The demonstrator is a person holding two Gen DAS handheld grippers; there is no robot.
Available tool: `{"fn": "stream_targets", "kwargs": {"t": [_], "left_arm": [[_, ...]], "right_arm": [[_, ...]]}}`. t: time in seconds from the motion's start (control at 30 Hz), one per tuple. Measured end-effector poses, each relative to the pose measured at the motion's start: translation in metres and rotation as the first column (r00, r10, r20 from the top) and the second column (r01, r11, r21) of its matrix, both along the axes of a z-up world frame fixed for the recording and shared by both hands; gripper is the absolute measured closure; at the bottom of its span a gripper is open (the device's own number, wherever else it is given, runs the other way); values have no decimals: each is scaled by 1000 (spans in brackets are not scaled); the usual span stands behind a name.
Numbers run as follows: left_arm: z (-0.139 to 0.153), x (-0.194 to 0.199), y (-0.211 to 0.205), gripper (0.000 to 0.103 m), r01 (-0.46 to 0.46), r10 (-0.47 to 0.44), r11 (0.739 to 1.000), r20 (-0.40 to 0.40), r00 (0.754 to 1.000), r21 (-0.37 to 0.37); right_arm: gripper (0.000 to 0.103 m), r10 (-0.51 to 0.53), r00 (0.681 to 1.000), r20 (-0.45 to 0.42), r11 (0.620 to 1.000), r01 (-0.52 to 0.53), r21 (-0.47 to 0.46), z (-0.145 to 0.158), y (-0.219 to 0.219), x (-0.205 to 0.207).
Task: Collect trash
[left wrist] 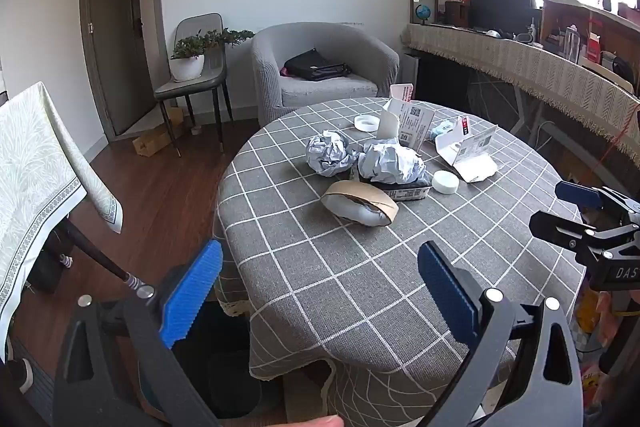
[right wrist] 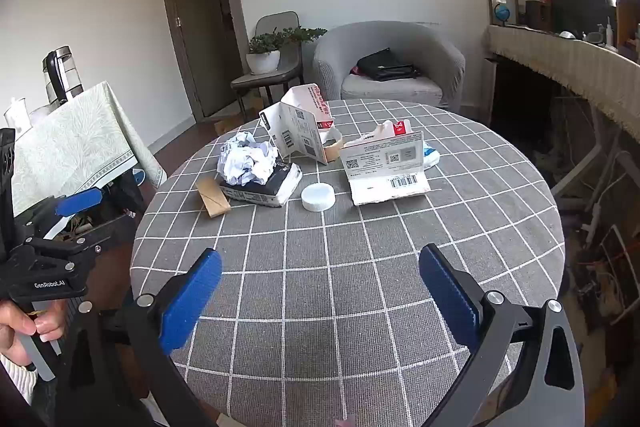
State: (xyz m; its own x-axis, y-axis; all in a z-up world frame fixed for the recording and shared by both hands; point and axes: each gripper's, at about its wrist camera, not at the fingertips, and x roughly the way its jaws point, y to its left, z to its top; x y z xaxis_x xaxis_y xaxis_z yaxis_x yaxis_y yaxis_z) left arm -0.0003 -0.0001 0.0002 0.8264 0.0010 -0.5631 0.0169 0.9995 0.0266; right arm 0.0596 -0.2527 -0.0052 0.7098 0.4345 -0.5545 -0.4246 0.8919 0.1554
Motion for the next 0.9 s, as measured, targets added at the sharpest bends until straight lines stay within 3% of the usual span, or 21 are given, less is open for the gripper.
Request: {"fn": "stream_targets", "kwargs": {"t": [0.9], "left_arm": [[0,0,0,3,1,-1,1000,-8,1000,5]], "right_arm": [[3,0,1000,-1,1000,0,1,0,1,0]]}}
